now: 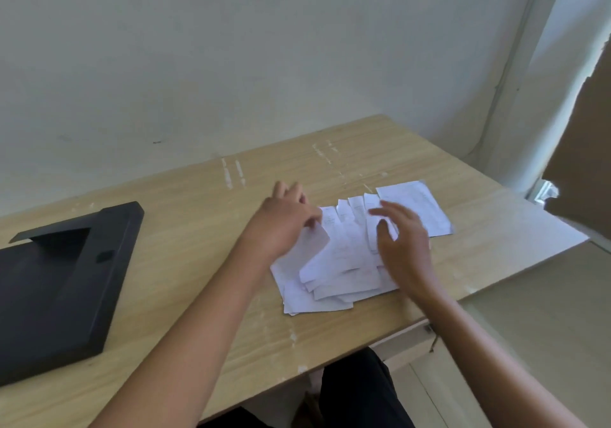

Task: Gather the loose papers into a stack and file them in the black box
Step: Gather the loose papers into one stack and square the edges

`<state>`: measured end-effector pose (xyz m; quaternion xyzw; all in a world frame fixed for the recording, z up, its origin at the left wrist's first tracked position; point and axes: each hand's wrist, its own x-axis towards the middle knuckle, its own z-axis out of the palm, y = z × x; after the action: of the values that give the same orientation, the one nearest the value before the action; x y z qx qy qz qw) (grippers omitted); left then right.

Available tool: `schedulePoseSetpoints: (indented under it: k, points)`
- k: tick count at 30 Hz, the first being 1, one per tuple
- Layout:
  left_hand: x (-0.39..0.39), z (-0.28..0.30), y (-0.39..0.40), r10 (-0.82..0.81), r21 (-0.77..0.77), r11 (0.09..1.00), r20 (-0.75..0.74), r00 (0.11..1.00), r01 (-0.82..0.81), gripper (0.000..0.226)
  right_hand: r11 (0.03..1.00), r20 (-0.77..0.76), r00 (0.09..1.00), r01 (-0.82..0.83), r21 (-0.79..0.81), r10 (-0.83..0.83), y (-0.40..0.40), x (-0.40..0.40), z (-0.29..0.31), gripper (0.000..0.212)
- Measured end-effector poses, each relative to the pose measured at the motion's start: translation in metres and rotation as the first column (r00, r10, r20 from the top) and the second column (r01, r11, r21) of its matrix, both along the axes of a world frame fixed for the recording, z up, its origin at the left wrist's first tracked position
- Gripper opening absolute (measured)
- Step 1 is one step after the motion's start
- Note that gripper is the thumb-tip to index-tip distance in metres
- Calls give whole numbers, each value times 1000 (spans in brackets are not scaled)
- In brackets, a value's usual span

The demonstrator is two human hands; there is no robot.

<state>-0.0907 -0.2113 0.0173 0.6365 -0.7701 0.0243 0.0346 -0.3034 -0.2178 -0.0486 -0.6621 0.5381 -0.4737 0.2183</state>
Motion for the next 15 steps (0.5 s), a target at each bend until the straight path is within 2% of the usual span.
schedulePoseSetpoints:
  k: [1, 3, 5, 6, 8, 10, 12, 15]
  points:
    - [-9, -7, -2, -28, 5, 1000, 25, 999, 28, 26, 997, -57, 996, 71, 19, -70, -15, -15, 0, 26]
    - [-14, -19, -2, -26, 1, 1000, -27, 999, 26, 34, 972, -235, 961, 182, 150, -144, -43, -46, -3, 37]
    - [-12, -32, 6, 64, -66, 995, -133, 989, -73, 41, 928, -391, 913, 238, 285, -113, -60, -66, -7, 55]
    - [-11, -39, 13, 154, -97, 980, -175, 972, -172, 45, 918, -432, 899, 234, 320, -78, -63, -69, -8, 59]
    - [-12, -55, 28, 395, -11, 912, -242, 886, -409, 58, 931, -434, 901, 163, 326, -5, -60, -64, -6, 63]
    - [-19, -69, 35, 552, 154, 834, -279, 786, -531, 66, 946, -378, 925, 85, 313, 42, -47, -52, -2, 62]
    - [-33, -79, 34, 553, 186, 833, -303, 776, -521, 63, 957, -334, 939, 19, 290, 83, -31, -37, 0, 59]
    - [-48, -85, 29, 454, 125, 889, -381, 805, -442, 61, 944, -202, 972, -46, 328, 117, -15, -15, -1, 57]
